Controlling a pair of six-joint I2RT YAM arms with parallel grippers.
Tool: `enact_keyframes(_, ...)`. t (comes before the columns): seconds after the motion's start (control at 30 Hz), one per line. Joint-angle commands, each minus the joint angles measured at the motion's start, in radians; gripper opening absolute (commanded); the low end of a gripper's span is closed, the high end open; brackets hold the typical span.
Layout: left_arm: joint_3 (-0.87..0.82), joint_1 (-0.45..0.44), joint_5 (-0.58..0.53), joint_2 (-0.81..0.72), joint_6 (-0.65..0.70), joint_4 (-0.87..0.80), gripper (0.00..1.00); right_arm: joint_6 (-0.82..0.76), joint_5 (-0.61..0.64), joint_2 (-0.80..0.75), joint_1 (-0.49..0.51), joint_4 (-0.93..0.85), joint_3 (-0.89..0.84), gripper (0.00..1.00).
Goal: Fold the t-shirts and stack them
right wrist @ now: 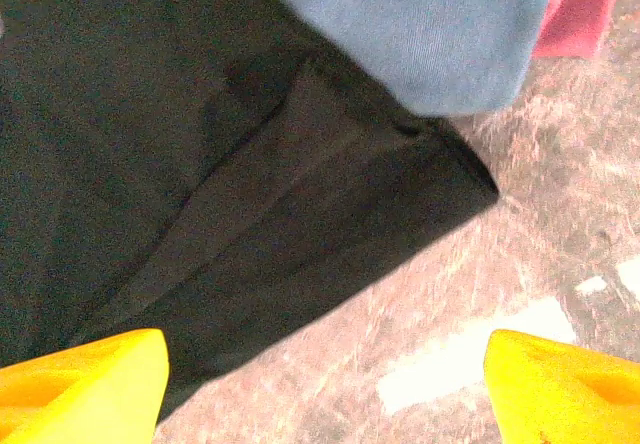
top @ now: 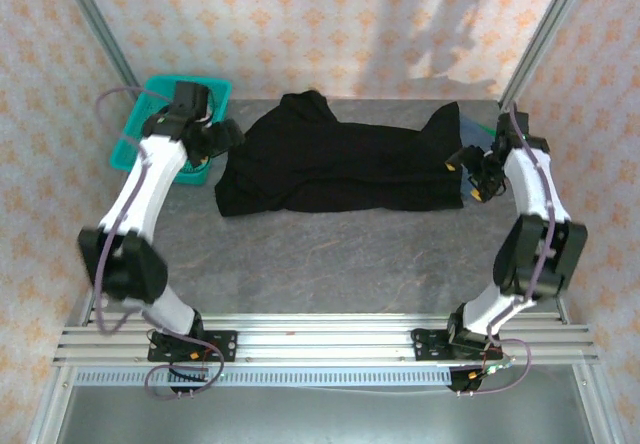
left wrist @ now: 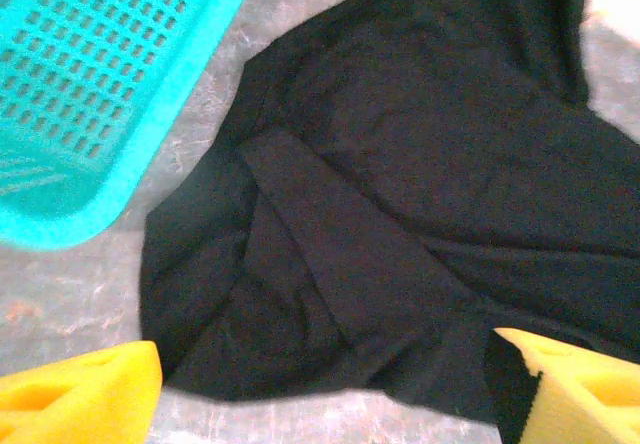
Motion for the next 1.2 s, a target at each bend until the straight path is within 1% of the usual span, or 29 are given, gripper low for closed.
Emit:
enact_keyframes(0.0, -0.191, 0.012, -0.004, -0.086, -0.015, -0.095, 0.84, 0.001, -0.036, -0.099, -0.002, 0.008, -0.135, 0.82)
enact_keyframes(0.07, -0.298, 0.033, 0.019, -0.107, -0.023, -0.074, 0.81, 0.013, -0.043, -0.143, -0.001, 0.054, -0.214, 0.83)
enact_keyframes(0.13, -0.371, 0.043, 0.013, -0.105, -0.023, -0.026, 0.78, 0.008, -0.053, -0.137, -0.003, 0.083, -0.255, 0.83)
enact_keyframes(0.17, -0.401, 0.047, 0.003, -0.096, -0.024, 0.010, 0.76, 0.001, -0.062, -0.115, -0.002, 0.088, -0.259, 0.83)
enact_keyframes(0.23, -0.438, 0.066, 0.032, -0.066, -0.035, 0.083, 0.74, -0.011, -0.061, -0.072, -0.002, 0.119, -0.267, 0.81)
enact_keyframes(0.27, -0.456, 0.068, 0.030, -0.052, -0.035, 0.127, 0.73, -0.010, -0.059, -0.047, -0.002, 0.141, -0.272, 0.80)
enact_keyframes(0.33, -0.489, 0.077, 0.023, -0.022, -0.079, 0.214, 0.71, -0.009, -0.063, -0.001, -0.002, 0.185, -0.274, 0.78)
enact_keyframes(0.4, -0.521, 0.090, 0.055, 0.018, -0.117, 0.314, 0.69, 0.008, -0.066, 0.044, -0.002, 0.227, -0.270, 0.76)
enact_keyframes(0.47, -0.531, 0.089, 0.070, 0.059, -0.141, 0.379, 0.69, 0.024, -0.060, 0.082, -0.003, 0.261, -0.266, 0.76)
enact_keyframes(0.67, -0.515, 0.090, 0.082, 0.170, -0.173, 0.505, 0.63, 0.041, -0.035, 0.201, -0.003, 0.308, -0.208, 0.71)
enact_keyframes(0.8, -0.496, 0.089, 0.093, 0.232, -0.185, 0.552, 0.55, 0.050, -0.020, 0.242, -0.002, 0.333, -0.171, 0.68)
enact_keyframes(0.9, -0.488, 0.090, 0.075, 0.264, -0.194, 0.566, 0.49, 0.049, -0.012, 0.283, -0.002, 0.339, -0.139, 0.58)
enact_keyframes(0.93, -0.482, 0.089, 0.061, 0.270, -0.195, 0.563, 0.45, 0.051, -0.012, 0.296, -0.002, 0.343, -0.132, 0.53)
enact_keyframes(1.0, -0.462, 0.090, 0.050, 0.282, -0.190, 0.547, 0.36, 0.053, -0.003, 0.316, -0.002, 0.336, -0.117, 0.40)
enact_keyframes(1.1, -0.416, 0.085, 0.034, 0.305, -0.177, 0.521, 0.27, 0.056, 0.010, 0.323, -0.003, 0.344, -0.118, 0.23)
enact_keyframes(1.13, -0.399, 0.085, 0.018, 0.314, -0.169, 0.496, 0.22, 0.057, 0.015, 0.327, -0.002, 0.340, -0.118, 0.16)
enact_keyframes(1.17, -0.382, 0.085, -0.003, 0.327, -0.163, 0.471, 0.15, 0.057, 0.017, 0.323, -0.002, 0.335, -0.118, 0.11)
